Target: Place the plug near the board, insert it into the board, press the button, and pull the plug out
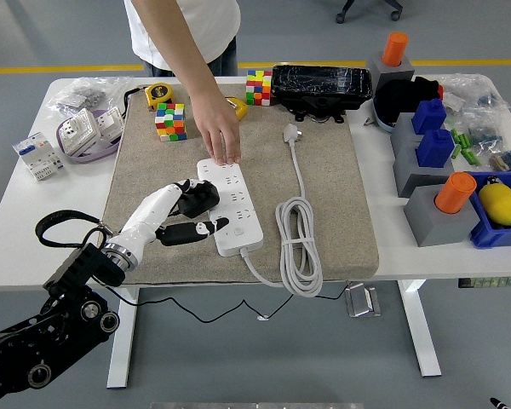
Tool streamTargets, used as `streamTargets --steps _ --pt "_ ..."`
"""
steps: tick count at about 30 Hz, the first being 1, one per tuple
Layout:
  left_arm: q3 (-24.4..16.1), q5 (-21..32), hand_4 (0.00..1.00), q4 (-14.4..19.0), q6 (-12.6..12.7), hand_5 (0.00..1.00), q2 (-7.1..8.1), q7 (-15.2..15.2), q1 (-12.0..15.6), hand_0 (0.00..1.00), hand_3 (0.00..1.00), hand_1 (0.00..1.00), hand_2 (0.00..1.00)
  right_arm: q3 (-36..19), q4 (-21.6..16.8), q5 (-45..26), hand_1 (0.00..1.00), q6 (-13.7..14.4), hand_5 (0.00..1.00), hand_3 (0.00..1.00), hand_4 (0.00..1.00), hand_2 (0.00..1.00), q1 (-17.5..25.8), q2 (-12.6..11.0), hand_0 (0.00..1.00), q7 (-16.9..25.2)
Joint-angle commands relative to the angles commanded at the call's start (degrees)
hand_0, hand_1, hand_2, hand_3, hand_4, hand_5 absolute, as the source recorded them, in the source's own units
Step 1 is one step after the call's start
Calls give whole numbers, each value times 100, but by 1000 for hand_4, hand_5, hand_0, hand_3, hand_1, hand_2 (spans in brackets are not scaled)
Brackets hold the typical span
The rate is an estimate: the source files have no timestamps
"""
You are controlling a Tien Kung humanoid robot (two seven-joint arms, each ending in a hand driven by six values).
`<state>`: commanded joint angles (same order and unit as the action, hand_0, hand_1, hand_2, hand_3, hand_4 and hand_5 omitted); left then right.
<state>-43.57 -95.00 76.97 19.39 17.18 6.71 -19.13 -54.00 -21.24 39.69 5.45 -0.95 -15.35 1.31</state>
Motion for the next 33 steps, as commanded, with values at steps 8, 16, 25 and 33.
streamTargets --steps 8,16,25,33 --pt "125 32 902 -30 -23 597 -74 -1 -174 731 785 785 769 -24 7 -3 621 3 480 545 927 620 -3 0 596 8" --pt "275 72 901 -61 -53 598 -143 15 -294 732 782 784 766 -32 6 -5 620 4 480 545 926 619 0 -11 598 10" --pt "428 117 900 -114 -57 602 -231 1 -469 729 782 784 765 -13 4 -13 621 8 480 545 926 619 0 -11 595 17" --pt "467 132 897 -158 -63 603 -272 -12 -548 728 779 781 763 -21 5 -16 620 10 479 545 926 617 -6 -13 597 20"
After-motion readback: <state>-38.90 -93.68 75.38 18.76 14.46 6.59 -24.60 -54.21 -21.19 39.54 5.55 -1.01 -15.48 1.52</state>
